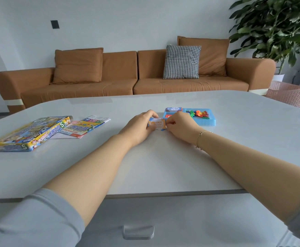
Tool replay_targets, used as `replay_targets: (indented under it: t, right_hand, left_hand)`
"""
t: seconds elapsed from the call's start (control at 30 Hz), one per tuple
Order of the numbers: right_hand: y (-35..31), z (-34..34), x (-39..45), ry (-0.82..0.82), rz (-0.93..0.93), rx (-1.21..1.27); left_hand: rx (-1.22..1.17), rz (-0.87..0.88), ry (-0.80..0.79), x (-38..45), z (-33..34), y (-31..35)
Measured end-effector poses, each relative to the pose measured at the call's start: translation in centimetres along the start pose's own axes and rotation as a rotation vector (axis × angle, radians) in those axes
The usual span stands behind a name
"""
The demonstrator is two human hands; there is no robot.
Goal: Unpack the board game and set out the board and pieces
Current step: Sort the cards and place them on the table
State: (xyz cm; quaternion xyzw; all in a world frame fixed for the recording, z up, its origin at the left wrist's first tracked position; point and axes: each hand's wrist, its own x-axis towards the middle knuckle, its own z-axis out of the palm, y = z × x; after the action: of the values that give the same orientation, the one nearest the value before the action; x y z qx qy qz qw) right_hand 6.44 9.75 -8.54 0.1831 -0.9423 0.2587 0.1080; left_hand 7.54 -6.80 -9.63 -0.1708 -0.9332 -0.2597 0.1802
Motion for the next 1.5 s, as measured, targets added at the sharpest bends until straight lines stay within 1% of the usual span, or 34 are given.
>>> replay_targets:
  t: [0.07, 0.2, 0.33, 0.43, 0.53, 0.6, 0.67, 0.73, 0.8, 0.83, 0.93, 1.03, 1.1, 1.17, 1.2, 1.33, 1.4, 1.5]
  right_hand:
    - [0.1, 0.2, 0.1, -0.001, -0.018, 0.008]
    - [0.2, 0.0, 0.1, 0.036, 0.032, -0.017]
    - [0.3, 0.1, -0.1, 0.022, -0.024, 0.001]
    - [0.5, 0.3, 0.0, 0.038, -0.060, 0.011]
    - [0.8, 0.2, 0.1, 0.075, -0.073, 0.044]
    - [0.5, 0.2, -0.1, 0.091, -0.084, 0.068]
    - [0.3, -0.3, -0.1, 0.124, -0.092, 0.079]
    - [0.5, -1.2, 0.4, 0.212, -0.088, 0.003]
    - [1.5, -2.5, 1.4, 0.280, -0.040, -0.060]
    - [2.1, -2.9, 2.0, 0.286, 0.005, -0.071]
    - [3.3, -2.7, 2.7, 0.165, 0.131, -0.151]
    - [3.8, -2.6, 2.1, 0.111, 0.153, -0.104]
    - [3.8, -3.1, 1.6, 0.065, 0.146, -0.074]
    - [3.6, -3.7, 1.7, 0.031, 0.161, -0.092]
    - [3.6, -4.0, 1.7, 0.039, 0.184, -0.112]
    - [3.8, -5.6, 3.0, 0.122, 0.254, -0.076]
    - [4.0, -6.0, 4.2, 0.165, 0.283, -0.141]
    - [4.1, -5.5, 5.8, 0.086, 0.348, -0.186]
  left_hand:
    - [0.013, -0.007, -0.003, 0.0, -0.1, 0.1]
    - [-0.005, 0.023, 0.017, 0.0, -0.2, -0.1]
    - [-0.022, 0.073, 0.033, 0.1, -0.1, -0.4]
    - [0.077, 0.072, -0.031, 0.2, 0.0, -0.6]
    - [0.248, 0.048, -0.118, 0.5, 0.1, -0.8]
    - [0.279, 0.030, -0.121, 0.5, 0.0, -0.8]
    - [0.193, -0.006, -0.091, 0.4, 0.0, -0.7]
    - [0.082, -0.076, -0.046, 0.4, -0.1, -0.4]
    - [-0.022, -0.164, -0.002, 0.5, -0.3, -0.2]
    - [-0.075, -0.207, 0.015, 0.5, -0.4, -0.2]
    - [-0.247, -0.296, 0.075, 0.8, -0.6, -0.8]
    - [-0.415, -0.325, 0.116, 0.8, -0.8, -1.4]
    - [-0.486, -0.331, 0.132, 0.7, -1.0, -1.5]
    - [-0.515, -0.328, 0.136, 0.5, -1.1, -1.5]
    - [-0.520, -0.324, 0.135, 0.4, -1.1, -1.5]
    - [-0.513, -0.309, 0.121, 0.4, -1.0, -1.6]
    - [-0.503, -0.293, 0.124, 0.4, -0.9, -1.6]
    - [-0.476, -0.274, 0.117, 0.4, -0.8, -1.5]
